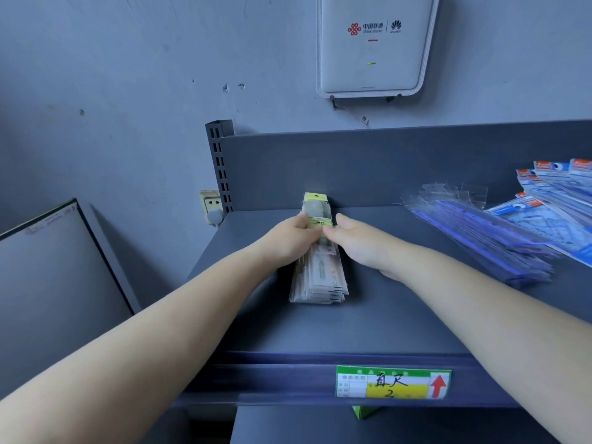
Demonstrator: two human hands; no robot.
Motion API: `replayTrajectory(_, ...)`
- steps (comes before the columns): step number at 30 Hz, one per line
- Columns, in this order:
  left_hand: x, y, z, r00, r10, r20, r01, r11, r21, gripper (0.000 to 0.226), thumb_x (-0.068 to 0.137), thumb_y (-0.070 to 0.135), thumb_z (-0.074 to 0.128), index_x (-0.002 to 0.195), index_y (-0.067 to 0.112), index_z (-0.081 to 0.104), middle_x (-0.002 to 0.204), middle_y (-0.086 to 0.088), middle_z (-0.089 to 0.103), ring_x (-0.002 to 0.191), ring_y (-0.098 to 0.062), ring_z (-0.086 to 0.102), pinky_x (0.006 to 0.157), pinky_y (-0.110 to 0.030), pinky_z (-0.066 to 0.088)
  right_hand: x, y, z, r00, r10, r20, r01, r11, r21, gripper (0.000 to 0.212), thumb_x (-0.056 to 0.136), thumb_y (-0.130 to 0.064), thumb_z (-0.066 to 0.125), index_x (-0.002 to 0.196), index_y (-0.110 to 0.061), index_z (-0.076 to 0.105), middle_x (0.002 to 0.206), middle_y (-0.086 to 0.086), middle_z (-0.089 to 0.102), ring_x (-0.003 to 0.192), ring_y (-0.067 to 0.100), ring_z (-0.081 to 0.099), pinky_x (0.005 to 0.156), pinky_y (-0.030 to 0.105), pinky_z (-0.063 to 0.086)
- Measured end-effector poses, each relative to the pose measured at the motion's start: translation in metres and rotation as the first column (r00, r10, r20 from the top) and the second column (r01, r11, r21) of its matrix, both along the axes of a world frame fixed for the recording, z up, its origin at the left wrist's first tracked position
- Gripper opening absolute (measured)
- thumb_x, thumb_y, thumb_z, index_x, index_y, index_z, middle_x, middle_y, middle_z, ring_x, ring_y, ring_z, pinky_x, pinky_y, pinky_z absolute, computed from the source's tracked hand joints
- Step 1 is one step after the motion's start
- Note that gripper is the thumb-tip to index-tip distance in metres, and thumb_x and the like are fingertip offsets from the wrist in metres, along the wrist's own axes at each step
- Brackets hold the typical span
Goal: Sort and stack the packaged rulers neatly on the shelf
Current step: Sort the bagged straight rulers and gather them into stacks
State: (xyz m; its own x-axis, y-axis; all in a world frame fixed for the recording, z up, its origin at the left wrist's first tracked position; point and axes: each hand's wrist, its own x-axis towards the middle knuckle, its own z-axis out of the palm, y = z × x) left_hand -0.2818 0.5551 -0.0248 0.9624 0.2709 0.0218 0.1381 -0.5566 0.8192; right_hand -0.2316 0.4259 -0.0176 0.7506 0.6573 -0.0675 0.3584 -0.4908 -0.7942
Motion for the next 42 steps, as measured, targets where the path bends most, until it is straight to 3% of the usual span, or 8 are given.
replayTrajectory(3,-0.003,0.001,0.003,0.999,0.048,0.026,-0.050,0.996,0.075,0.027,0.096,0.026,0.044,0.070,0.017,0.042,0.069,0.004,0.043,0.061,-0.008,0.041,0.055,-0.017,0.031,-0.002,0.000,0.000,1.000,-0.007,-0.005,0.007,1.000,-0.007,0.035,0.100,-0.036,0.034,0.129,-0.018,0.046,0.123,-0.004,0.051,0.123,0.015,0.046,0.093,0.025,0.033)
replayTrajectory(6,-0.009,-0.001,0.013,0.996,0.066,0.052,-0.074,0.984,0.160,0.031,0.098,0.020,0.041,0.067,0.018,0.038,0.067,0.004,0.040,0.057,-0.007,0.035,0.049,-0.017,0.026,-0.004,-0.002,0.006,1.000,-0.013,0.019,0.013,1.000,-0.013,0.035,0.100,-0.035,0.034,0.127,-0.016,0.047,0.131,0.001,0.049,0.121,0.018,0.045,0.093,0.026,0.032)
replayTrajectory(11,-0.015,-0.013,0.043,0.972,0.132,0.194,-0.166,0.971,0.172,0.012,0.096,0.016,0.044,0.092,0.022,0.054,0.088,0.012,0.035,0.080,-0.011,0.036,0.067,-0.022,0.038,0.000,-0.026,0.038,0.995,-0.055,0.085,0.049,0.996,0.068,0.051,0.100,-0.030,0.037,0.141,0.000,0.032,0.148,0.011,0.036,0.135,0.027,0.036,0.109,0.035,0.027)
replayTrajectory(17,0.003,-0.083,0.055,0.971,0.036,0.237,-0.103,0.955,0.277,0.040,0.094,0.019,0.048,0.133,0.014,0.047,0.126,0.002,0.056,0.108,-0.015,0.057,0.092,-0.023,0.042,0.015,-0.091,0.064,0.970,-0.128,0.209,0.105,0.987,0.120,0.045,0.097,-0.018,0.041,0.142,-0.011,0.036,0.134,0.012,0.054,0.124,0.027,0.048,0.101,0.034,0.036)
replayTrajectory(21,0.023,-0.130,0.045,0.994,0.024,0.108,-0.063,0.923,0.380,0.040,0.095,0.028,0.045,0.134,0.018,0.045,0.131,0.007,0.053,0.099,-0.009,0.053,0.073,-0.015,0.042,0.037,-0.142,0.062,0.946,-0.176,0.271,0.169,0.984,0.050,0.040,0.095,-0.016,0.042,0.135,-0.011,0.045,0.126,0.005,0.059,0.114,0.023,0.052,0.095,0.031,0.039)
replayTrajectory(27,0.055,-0.169,0.034,0.993,0.095,-0.071,-0.078,0.975,0.209,0.012,0.093,0.031,0.049,0.098,0.020,0.048,0.097,-0.002,0.047,0.085,-0.020,0.043,0.067,-0.025,0.036,0.079,-0.190,0.045,0.930,-0.275,0.245,0.300,0.951,-0.073,0.026,0.089,-0.008,0.046,0.101,0.012,0.058,0.102,0.030,0.061,0.074,0.028,0.049,0.071,0.038,0.044)
replayTrajectory(31,0.072,-0.185,0.032,0.980,0.124,-0.156,-0.114,0.991,0.072,0.035,0.096,0.036,0.046,0.120,0.014,0.054,0.112,-0.008,0.054,0.114,-0.027,0.050,0.090,-0.030,0.038,0.087,-0.194,0.036,0.964,-0.224,0.143,0.252,0.942,-0.221,0.038,0.088,-0.007,0.045,0.051,-0.014,0.052,0.056,0.003,0.042,0.055,0.019,0.036,0.051,0.028,0.026)
replayTrajectory(42,0.098,-0.178,0.023,0.989,0.124,-0.086,-0.150,0.873,-0.465,0.010,0.091,0.007,0.055,0.081,0.007,0.057,0.073,-0.008,0.055,0.063,-0.021,0.053,0.061,-0.026,0.045,0.107,-0.181,0.013,0.966,-0.128,-0.225,0.159,0.980,0.121,0.016,0.094,-0.009,0.047,0.092,0.003,0.058,0.087,0.009,0.055,0.076,0.019,0.048,0.070,0.023,0.036)
